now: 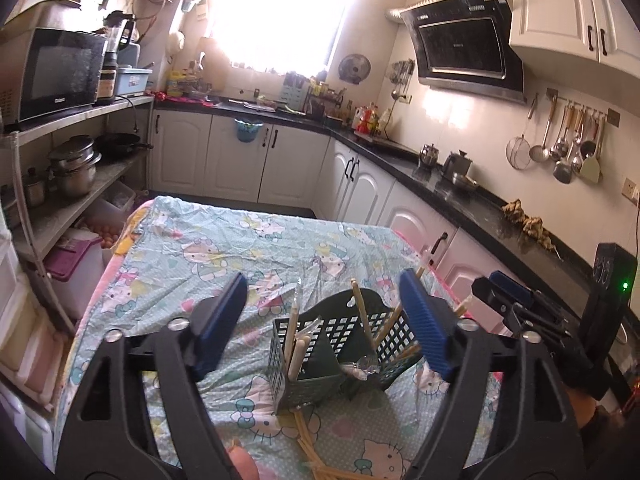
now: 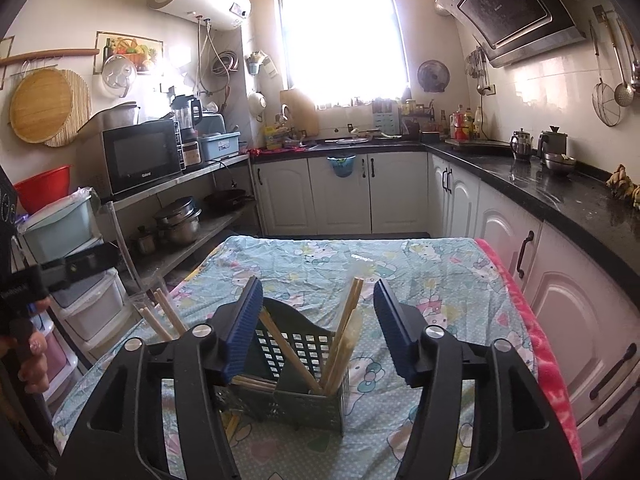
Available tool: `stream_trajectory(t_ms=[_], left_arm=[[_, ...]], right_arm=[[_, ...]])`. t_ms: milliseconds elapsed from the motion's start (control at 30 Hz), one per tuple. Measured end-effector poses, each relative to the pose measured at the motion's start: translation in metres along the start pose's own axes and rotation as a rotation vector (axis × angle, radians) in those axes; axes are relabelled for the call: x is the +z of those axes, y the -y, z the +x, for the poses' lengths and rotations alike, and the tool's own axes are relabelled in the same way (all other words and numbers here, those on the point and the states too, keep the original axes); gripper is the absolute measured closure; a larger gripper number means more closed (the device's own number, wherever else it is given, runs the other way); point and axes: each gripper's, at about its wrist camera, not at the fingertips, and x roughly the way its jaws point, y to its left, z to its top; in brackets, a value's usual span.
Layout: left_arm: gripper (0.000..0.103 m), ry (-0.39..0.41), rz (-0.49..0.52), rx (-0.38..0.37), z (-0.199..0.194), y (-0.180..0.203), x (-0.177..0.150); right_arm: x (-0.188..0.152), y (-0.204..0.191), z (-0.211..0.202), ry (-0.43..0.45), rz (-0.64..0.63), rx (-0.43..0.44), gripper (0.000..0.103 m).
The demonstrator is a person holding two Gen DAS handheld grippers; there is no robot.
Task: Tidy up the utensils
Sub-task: 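Withdraw both tools up from the caddy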
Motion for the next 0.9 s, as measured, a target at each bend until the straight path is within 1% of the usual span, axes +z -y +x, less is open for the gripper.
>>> stream_trajectory(t_ms=[67,167,367,500,900], left_arm=[[0.019,0.011,-0.005,0.001,-0.006,-0.001,0.001],[0.011,0.026,-0.014,-0.004,-0.013,-0.002,0.002],[0.011,0.043,-0.02,-0.008,-0.027,-0.001,0.0],[0.011,0.049,-0.026,-0.008,-0.034,-0.003,-0.003],[0.011,0.046,-0.034,-0.011,-0.054,-0.003,-0.024]], right_arm=[[0.001,0.0,-0.004,0.003,-0.005,-0.001,0.044],[0.002,-0.001,-0.01,0.01,-0.011,-0.002,0.042],[0.003,-0.005,-0.023,0.025,-0.023,0.005,0.038],[0.003,-0.008,-0.032,0.034,-0.033,0.01,0.038],[-0.005,-0.016,-0.057,0.042,-0.059,0.028,0.036]])
